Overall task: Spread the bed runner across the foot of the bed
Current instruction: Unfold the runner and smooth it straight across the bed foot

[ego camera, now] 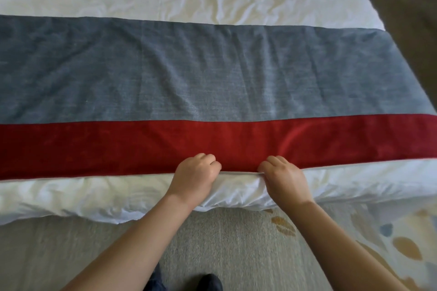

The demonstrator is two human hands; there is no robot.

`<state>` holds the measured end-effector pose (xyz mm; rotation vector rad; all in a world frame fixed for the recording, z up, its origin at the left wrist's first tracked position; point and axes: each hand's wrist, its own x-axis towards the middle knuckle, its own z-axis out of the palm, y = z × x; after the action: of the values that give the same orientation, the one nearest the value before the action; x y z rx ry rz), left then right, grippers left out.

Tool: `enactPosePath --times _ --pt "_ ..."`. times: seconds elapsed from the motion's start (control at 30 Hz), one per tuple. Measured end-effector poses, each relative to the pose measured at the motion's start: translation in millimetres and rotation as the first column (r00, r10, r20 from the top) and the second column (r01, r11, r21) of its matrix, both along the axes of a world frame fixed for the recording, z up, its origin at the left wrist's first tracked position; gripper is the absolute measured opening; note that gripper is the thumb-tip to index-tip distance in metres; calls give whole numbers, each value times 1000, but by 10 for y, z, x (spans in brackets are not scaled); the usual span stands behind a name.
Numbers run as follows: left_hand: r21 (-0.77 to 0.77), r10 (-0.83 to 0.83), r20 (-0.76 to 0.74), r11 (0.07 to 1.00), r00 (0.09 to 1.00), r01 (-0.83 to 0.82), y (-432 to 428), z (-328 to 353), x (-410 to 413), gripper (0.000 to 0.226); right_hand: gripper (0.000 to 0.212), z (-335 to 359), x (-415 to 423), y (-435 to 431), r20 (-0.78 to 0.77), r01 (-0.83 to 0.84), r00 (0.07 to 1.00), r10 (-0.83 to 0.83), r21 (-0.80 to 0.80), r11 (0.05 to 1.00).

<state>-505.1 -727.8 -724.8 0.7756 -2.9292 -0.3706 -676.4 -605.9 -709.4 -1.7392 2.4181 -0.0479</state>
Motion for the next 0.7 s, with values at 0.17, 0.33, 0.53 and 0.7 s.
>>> enactPosePath --times 0.17,0.33,0.53,0.7 --pt "-5 24 -35 1000 999 -24 -87 6 289 25 12 -47 160 -143 3 23 1000 -23 73 997" --pt "-36 106 -23 994 994 -107 -419 49 858 25 10 -45 861 -731 135 -170 976 171 -18 985" --pt "-59 220 39 974 975 -217 -801 150 1431 22 14 -20 1736 -1445 150 -241 952 267 -171 955" --pt "-13 276 82 961 958 -276 -852 156 1677 20 32 -24 2039 -1579 104 -259 956 275 -142 955"
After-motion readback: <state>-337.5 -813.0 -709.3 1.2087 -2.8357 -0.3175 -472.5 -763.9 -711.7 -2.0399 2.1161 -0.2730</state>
